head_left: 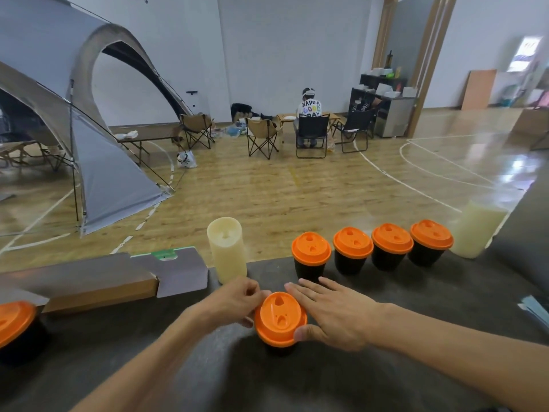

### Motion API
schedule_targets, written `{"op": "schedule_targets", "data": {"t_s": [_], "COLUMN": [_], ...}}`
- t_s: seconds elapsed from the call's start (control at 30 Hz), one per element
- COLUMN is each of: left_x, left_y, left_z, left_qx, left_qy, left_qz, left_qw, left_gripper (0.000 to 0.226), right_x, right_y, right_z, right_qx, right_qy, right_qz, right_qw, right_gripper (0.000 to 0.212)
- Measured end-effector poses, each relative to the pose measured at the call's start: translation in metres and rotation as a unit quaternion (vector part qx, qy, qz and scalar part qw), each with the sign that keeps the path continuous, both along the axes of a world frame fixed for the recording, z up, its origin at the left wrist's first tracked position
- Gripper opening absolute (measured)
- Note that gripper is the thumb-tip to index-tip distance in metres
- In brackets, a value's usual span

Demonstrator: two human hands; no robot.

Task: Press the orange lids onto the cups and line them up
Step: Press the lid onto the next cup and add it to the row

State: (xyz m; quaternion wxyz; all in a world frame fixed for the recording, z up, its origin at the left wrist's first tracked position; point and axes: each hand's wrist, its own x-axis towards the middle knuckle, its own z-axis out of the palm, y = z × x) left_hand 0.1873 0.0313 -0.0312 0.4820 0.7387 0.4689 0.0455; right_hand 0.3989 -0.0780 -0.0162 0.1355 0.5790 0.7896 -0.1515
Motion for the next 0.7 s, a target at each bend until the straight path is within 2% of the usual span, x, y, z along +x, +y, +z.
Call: {"op": "schedule_targets", "data": {"t_s": [0.13,0.23,0.3,0.37,0.43,0.5,0.57,0.7], "left_x": [0.009,0.010,0.004,-0.006,-0.017,-0.021,-0.015,0.020], "left_y": [0.006,-0.008,-0.023,-0.036,-0.049,-0.060,-0.069,-0.083], "left_z": [0.007,0.001,-0.006,-0.011,-0.015,-0.017,-0.018,-0.013], "left_qx": [-0.025,-0.009,0.039,0.033,0.011,0.045,0.080,0.143], "left_qy": [0.017,-0.021,-0.073,-0.137,-0.174,-0.150,-0.110,-0.121], "left_qz": [0.006,0.062,0.112,0.140,0.092,-0.005,-0.049,-0.039], "left_qw": [1.000,0.998,0.990,0.980,0.980,0.988,0.989,0.982], "left_gripper": [0.044,0.050,0.041,0.025,0.015,0.041,0.066,0.069], "right_x": [-0.001,-0.002,-0.004,-0.004,-0.003,0.001,0.007,0.035], "right_y": [-0.001,-0.003,-0.004,-0.005,-0.008,-0.012,-0.020,-0.042], "right_z": [0.002,0.006,0.009,0.012,0.014,0.014,0.014,0.015], "right_qx": [-0.004,0.004,0.012,0.022,0.051,0.075,0.079,0.081], "right_qy": [-0.002,0.001,0.008,0.011,0.002,-0.017,-0.023,-0.012], "right_qz": [-0.002,-0.006,-0.011,-0.024,-0.032,-0.038,-0.049,-0.076], "right_qw": [1.000,1.000,1.000,0.999,0.998,0.996,0.995,0.994], "right_gripper": [0.099,0.094,0.093,0.094,0.090,0.084,0.081,0.080]}}
